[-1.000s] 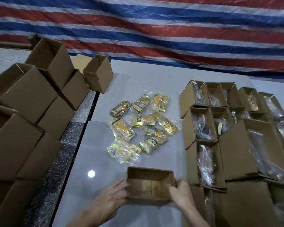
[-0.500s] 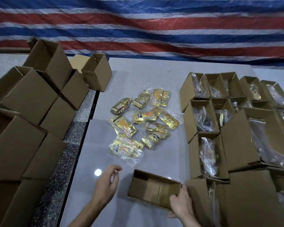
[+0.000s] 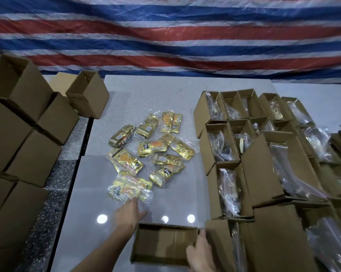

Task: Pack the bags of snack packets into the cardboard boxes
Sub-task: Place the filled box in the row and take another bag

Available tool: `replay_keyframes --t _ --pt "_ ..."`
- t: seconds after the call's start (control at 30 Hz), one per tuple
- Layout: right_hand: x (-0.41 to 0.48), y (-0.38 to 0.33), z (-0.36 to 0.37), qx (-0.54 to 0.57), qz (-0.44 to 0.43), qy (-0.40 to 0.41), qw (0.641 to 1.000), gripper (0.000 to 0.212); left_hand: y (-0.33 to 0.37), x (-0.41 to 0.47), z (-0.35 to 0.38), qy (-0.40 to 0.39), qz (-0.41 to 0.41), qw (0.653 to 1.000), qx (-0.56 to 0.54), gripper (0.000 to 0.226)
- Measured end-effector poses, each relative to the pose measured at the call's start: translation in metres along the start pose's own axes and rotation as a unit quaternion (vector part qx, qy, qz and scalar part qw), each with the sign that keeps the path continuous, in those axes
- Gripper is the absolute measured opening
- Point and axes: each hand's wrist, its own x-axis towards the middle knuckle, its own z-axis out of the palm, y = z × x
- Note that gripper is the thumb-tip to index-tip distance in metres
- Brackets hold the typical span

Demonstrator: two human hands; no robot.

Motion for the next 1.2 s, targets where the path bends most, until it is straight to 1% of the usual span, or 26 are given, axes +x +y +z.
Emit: replay_keyframes --t 0.07,0.17,0.23,0.3,0.37,0.47,0.53,0.6,0.7,0.77,0.9,1.0,1.03,1.13,1.2 --pt "0.0 0.0 -0.002 0.002 -0.003 0.001 1.0 0.065 0.004 0.004 0.005 0.005 0.001 1.0 0.021 0.039" --pt "0.003 0.001 -0.004 0.005 -0.006 -0.012 1.0 0.07 0.0 0.011 0.007 -0.006 0.012 0.998 0.058 0.035" --pt "0.004 0.002 -0.004 0.008 -0.016 -0.021 1.0 0.065 -0.003 0.014 0.008 0.002 0.028 0.996 0.086 0.027" --pt "0.004 0.002 -0.004 0.027 -0.02 -0.028 0.999 0.053 -0.004 0.015 0.007 0.021 0.037 0.996 0.081 0.026" --pt "0.003 0.001 -0.005 0.047 -0.013 -0.04 0.998 0.044 -0.004 0.012 0.005 0.038 0.039 0.998 0.034 0.023" --pt "0.004 0.001 -0.005 0.051 -0.008 -0.048 0.998 0.038 -0.006 0.004 -0.002 0.078 0.051 0.993 -0.072 0.01" --pt "0.004 0.0 -0.004 0.044 -0.011 -0.041 0.998 0.032 -0.008 -0.001 -0.008 0.096 0.035 0.981 -0.164 0.013" --pt "0.003 0.001 -0.004 0.036 -0.015 -0.038 0.999 0.029 -0.012 -0.006 -0.014 0.121 0.011 0.966 -0.227 0.013" --pt "0.003 0.003 -0.003 0.024 -0.021 -0.046 0.998 0.034 -0.017 -0.012 -0.023 0.167 -0.031 0.942 -0.288 0.014" --pt "0.004 0.005 -0.002 0.025 -0.024 -0.047 0.998 0.037 -0.022 -0.014 -0.031 0.199 -0.058 0.929 -0.307 0.014" --pt "0.005 0.007 0.001 0.027 -0.027 -0.047 0.998 0.037 -0.025 -0.026 -0.046 0.243 -0.092 0.9 -0.35 0.005" --pt "0.006 0.008 0.003 0.025 -0.028 -0.042 0.998 0.033 -0.022 -0.041 -0.055 0.225 -0.081 0.889 -0.39 0.02" --pt "0.007 0.009 0.004 0.025 -0.028 -0.042 0.998 0.032 -0.023 -0.046 -0.056 0.212 -0.079 0.89 -0.396 0.021" --pt "0.01 0.01 0.007 0.026 -0.029 -0.044 0.998 0.031 -0.027 -0.061 -0.056 0.167 -0.07 0.888 -0.423 0.035" --pt "0.012 0.01 0.007 0.02 -0.029 -0.046 0.998 0.03 -0.031 -0.069 -0.052 0.13 -0.074 0.889 -0.434 0.04"
